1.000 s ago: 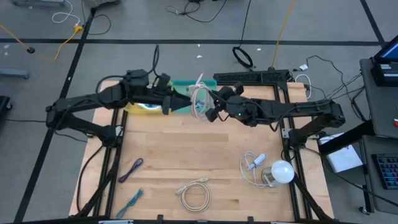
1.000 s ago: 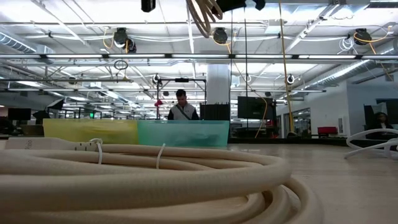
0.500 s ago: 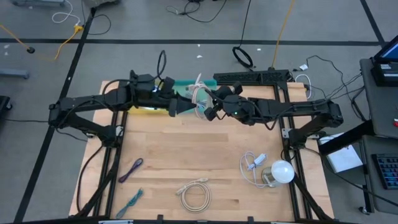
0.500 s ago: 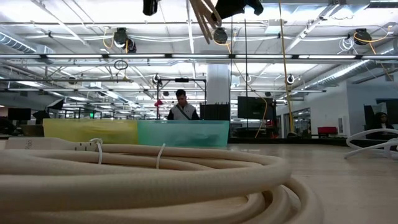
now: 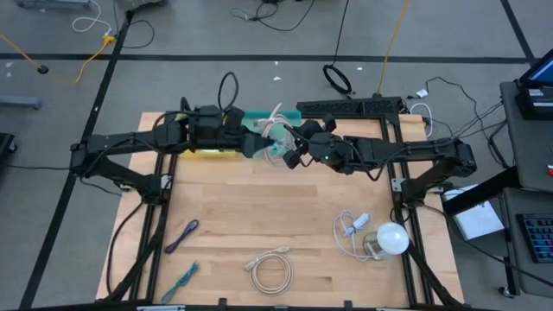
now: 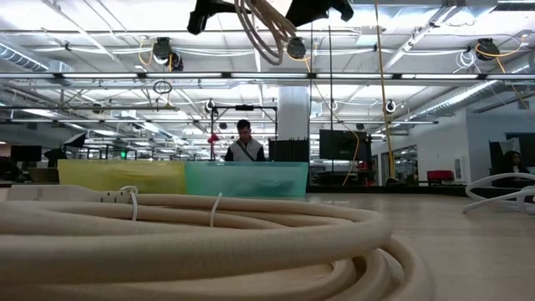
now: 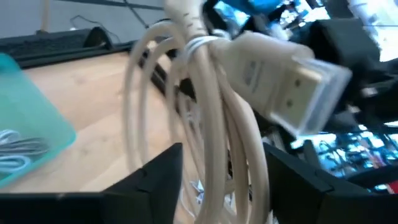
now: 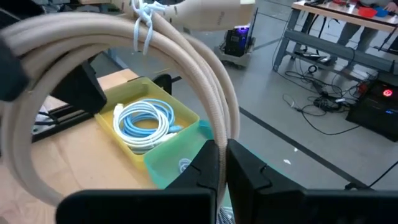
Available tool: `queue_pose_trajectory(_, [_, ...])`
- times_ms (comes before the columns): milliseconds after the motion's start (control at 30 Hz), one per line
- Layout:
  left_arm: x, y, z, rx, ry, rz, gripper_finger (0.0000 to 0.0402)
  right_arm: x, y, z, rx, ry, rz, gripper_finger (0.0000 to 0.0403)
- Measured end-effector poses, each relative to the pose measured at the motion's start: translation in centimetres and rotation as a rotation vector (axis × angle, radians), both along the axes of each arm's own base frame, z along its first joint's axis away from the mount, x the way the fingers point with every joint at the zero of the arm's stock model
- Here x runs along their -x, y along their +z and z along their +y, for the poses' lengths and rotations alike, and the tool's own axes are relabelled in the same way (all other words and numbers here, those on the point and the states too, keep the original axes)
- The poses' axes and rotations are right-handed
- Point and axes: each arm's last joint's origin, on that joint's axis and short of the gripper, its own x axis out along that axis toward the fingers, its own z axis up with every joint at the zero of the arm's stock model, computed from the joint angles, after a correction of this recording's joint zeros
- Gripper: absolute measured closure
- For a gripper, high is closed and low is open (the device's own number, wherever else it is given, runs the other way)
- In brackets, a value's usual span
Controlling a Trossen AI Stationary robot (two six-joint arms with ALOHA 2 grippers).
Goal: Pick & Place USB Port
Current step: Put the top brown HDMI cable into the yellow bin
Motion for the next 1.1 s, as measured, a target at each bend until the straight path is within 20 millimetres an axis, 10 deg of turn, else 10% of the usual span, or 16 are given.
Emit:
queue_pose_trajectory(200, [0.2, -0.4, 0.1, -0.036, 0.032, 0.057, 0.0369, -0.3, 0.4, 0.4, 0.027, 0.068, -0.006, 0.0388])
queue_pose_trajectory(667, [8.6, -2.6, 4.1, -0.019, 0.557, 0.467, 0.0377, 0.7, 3.5, 4.1, 0.084, 0.282, -0.174, 0.0269])
queue_pose_trajectory(1100, [16.2, -14.0, 6.1, 0.293, 0.760, 0.074, 0.0377, 0.9, 3.4, 4.9, 0.088, 0.313, -0.155, 0.0282])
